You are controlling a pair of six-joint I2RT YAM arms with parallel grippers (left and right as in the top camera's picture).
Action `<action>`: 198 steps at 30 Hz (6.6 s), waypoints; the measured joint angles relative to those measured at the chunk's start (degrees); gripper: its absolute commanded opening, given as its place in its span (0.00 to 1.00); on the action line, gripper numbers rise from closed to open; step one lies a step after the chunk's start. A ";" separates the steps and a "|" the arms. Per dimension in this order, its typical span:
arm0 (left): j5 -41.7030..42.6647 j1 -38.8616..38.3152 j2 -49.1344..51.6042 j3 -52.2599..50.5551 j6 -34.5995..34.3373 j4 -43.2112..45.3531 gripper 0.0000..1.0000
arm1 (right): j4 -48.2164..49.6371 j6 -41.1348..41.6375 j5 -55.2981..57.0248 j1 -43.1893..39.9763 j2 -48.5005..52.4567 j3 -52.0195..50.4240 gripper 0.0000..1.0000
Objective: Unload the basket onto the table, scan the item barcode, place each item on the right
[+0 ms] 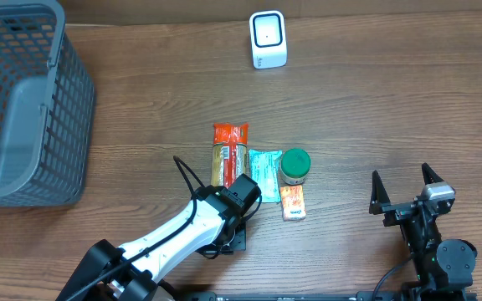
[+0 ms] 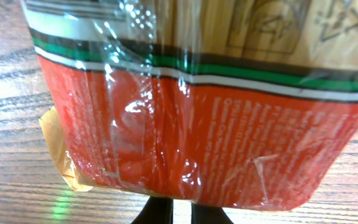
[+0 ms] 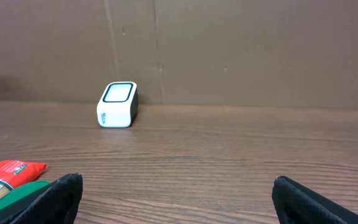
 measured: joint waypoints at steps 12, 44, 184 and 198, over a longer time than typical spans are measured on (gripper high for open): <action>-0.39 5.64 0.00 1.88 3.74 1.62 0.04 | -0.02 0.02 0.00 0.00 0.00 0.00 1.00; -11.17 22.38 -0.26 20.92 9.40 -2.80 0.04 | -0.02 0.00 0.00 0.00 0.00 0.00 1.00; -13.29 45.35 11.13 41.09 31.23 5.33 1.00 | 0.00 0.02 0.00 0.00 0.00 0.00 1.00; -13.29 45.35 11.13 41.09 31.23 5.33 1.00 | 3.58 11.02 -3.10 -0.02 0.00 0.00 1.00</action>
